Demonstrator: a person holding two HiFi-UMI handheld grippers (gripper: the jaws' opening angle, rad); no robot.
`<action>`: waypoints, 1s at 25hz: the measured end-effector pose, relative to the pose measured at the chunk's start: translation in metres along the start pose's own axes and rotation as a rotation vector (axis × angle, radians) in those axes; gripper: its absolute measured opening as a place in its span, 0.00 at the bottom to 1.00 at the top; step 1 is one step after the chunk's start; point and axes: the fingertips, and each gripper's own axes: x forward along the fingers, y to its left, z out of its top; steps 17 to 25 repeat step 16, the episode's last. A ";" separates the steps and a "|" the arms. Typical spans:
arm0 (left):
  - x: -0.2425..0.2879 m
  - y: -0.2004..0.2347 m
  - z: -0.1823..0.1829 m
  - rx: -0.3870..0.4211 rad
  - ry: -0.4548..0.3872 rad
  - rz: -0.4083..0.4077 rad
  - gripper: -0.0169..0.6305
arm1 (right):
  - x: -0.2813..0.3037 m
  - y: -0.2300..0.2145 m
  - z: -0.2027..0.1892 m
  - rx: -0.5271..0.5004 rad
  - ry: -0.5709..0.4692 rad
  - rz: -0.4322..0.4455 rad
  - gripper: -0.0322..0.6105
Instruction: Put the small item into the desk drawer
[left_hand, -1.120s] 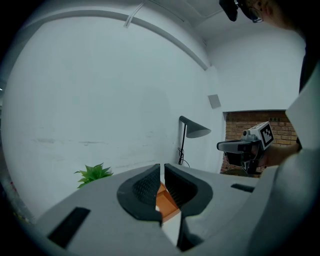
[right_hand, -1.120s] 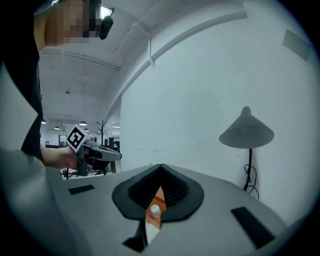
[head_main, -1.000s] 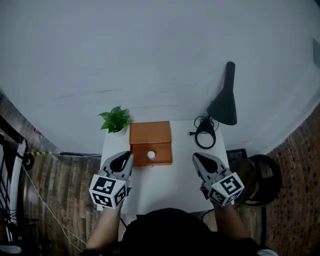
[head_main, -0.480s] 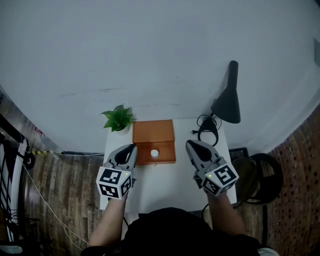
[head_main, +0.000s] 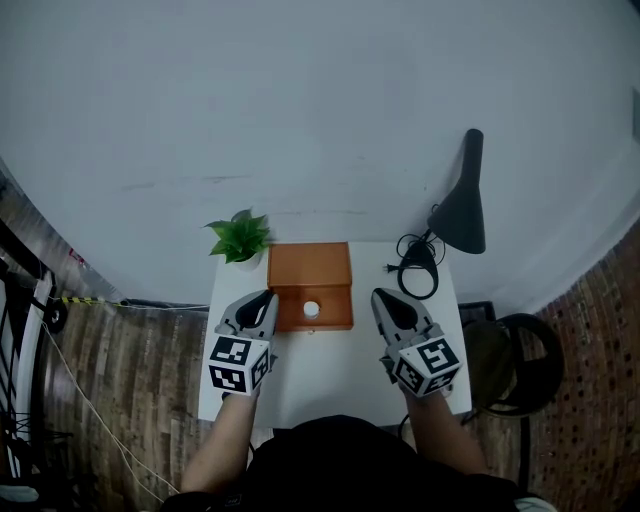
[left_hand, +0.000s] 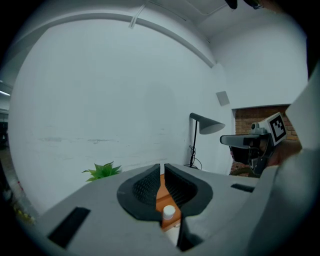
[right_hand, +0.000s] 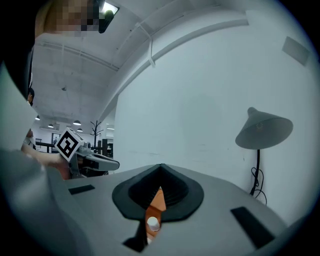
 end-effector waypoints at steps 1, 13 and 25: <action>0.001 0.000 -0.005 0.008 0.013 0.006 0.08 | 0.001 0.000 -0.003 0.005 0.006 0.000 0.05; 0.002 -0.001 0.000 -0.021 -0.004 -0.012 0.08 | 0.006 0.004 0.002 -0.022 -0.004 0.026 0.05; 0.003 0.000 0.002 -0.018 -0.007 -0.012 0.08 | 0.006 0.003 0.002 -0.017 -0.004 0.027 0.05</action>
